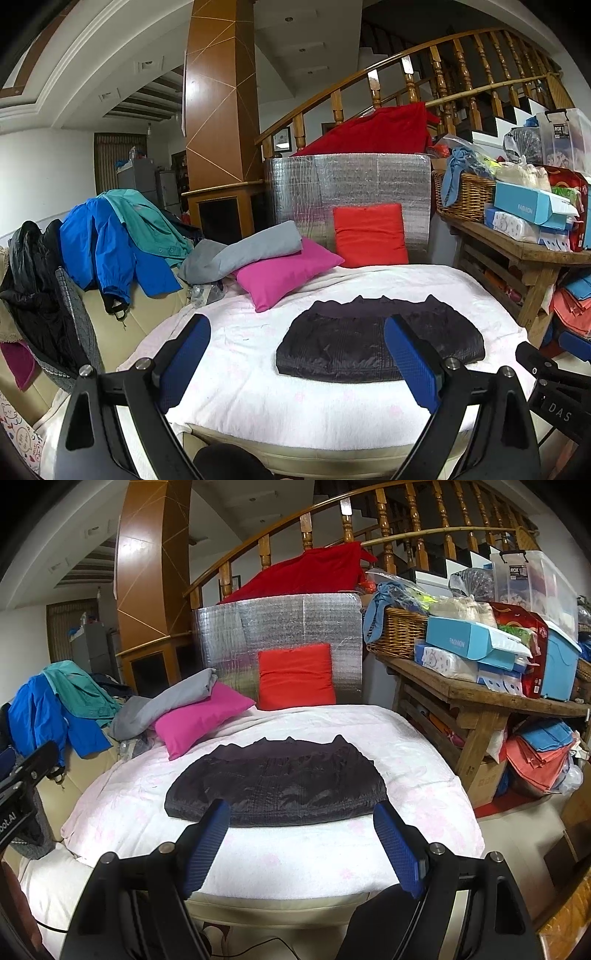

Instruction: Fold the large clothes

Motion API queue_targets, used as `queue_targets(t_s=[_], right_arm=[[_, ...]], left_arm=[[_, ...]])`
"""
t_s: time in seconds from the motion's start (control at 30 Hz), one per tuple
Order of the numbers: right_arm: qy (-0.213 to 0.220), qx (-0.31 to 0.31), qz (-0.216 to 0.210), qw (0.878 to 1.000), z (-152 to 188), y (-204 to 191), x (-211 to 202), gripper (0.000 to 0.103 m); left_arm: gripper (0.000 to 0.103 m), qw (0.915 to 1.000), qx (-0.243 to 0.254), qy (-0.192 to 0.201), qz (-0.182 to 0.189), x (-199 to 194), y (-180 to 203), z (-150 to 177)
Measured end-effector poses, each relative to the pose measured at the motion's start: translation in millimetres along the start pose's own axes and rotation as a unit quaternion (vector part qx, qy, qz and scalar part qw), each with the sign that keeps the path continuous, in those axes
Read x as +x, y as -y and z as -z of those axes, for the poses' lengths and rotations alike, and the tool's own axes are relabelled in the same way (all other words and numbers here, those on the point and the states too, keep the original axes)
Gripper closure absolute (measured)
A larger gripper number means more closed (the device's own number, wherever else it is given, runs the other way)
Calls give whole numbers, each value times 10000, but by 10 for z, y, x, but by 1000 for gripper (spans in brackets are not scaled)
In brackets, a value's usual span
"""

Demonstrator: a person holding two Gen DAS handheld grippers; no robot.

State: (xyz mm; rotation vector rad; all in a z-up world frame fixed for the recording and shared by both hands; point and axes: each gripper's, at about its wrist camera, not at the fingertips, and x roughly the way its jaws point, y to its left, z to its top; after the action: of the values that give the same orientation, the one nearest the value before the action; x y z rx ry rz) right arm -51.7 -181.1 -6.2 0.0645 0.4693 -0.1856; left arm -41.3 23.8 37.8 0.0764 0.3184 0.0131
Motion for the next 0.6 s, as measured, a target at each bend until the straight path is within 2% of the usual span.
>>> queue_targets(t_s=[0.6], right_arm=[[-42, -24, -30, 10000, 25, -39, 40, 20]], left_arm=[[8, 10000, -8, -27, -8, 59, -82, 9]])
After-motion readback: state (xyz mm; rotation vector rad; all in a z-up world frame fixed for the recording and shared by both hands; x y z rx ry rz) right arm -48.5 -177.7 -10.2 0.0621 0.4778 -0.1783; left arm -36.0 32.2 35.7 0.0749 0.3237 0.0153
